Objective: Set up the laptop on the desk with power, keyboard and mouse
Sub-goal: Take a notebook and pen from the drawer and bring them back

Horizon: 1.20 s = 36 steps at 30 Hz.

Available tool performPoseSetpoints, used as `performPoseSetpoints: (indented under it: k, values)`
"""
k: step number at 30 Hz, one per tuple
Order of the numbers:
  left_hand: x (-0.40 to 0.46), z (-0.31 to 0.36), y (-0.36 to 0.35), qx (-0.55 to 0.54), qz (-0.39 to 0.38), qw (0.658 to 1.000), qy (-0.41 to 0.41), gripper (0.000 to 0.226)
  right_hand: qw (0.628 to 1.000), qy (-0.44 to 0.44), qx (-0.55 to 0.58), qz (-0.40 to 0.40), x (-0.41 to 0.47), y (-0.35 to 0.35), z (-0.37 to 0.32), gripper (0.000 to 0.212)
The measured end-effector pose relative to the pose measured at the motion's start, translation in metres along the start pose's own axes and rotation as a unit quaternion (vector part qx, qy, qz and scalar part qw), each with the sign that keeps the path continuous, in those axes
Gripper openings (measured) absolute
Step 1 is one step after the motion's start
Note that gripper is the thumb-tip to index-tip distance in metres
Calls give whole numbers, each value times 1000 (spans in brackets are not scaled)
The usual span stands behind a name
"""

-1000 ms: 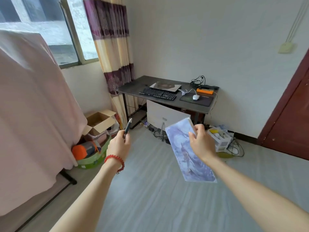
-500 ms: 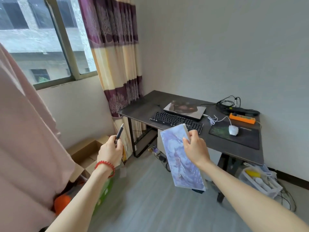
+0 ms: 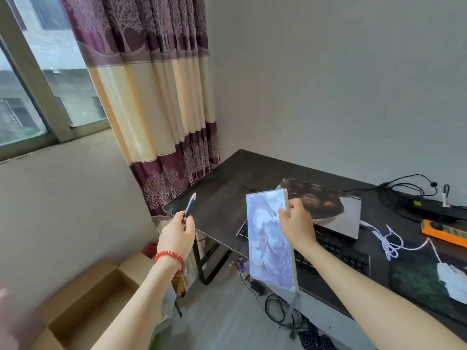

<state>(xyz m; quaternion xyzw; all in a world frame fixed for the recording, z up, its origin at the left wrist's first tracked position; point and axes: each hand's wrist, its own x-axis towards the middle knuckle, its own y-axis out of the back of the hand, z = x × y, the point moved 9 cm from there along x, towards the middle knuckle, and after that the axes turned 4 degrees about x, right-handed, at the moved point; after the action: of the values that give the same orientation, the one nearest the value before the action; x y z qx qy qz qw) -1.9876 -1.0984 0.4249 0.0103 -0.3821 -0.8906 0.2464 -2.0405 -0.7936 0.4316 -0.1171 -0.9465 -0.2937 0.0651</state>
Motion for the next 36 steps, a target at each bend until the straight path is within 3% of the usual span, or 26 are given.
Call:
performPoseSetpoints:
  k: [6,16,21,24,28,31,33,36]
  values:
    - [121,-52,-34,-20,-24,998,52,34,980,-144,134,-30,110,-130,14,4]
    - [328,-145,-128,14,-81,994,73,21,948,-283,136,-41,250,-355,62,16]
    - [385,-167,-185,42,-168,983,63,31,944,-317,93,-22,288,-399,87,3]
    - [402,-163,-211,43,-201,978,45,27,929,-365,57,-16,296,-411,104,8]
    - [407,-160,-242,34,-242,968,53,20,908,-394,-97,-105,293,-412,122,19]
    - [396,-160,-262,34,-280,957,62,10,899,-386,-113,-172,281,-414,128,13]
    - [389,-159,-269,20,-292,954,66,8,897,-363,-135,-212,275,-417,128,21]
    - [379,-157,-277,7,-302,951,64,10,902,-317,-207,-206,275,-408,122,19]
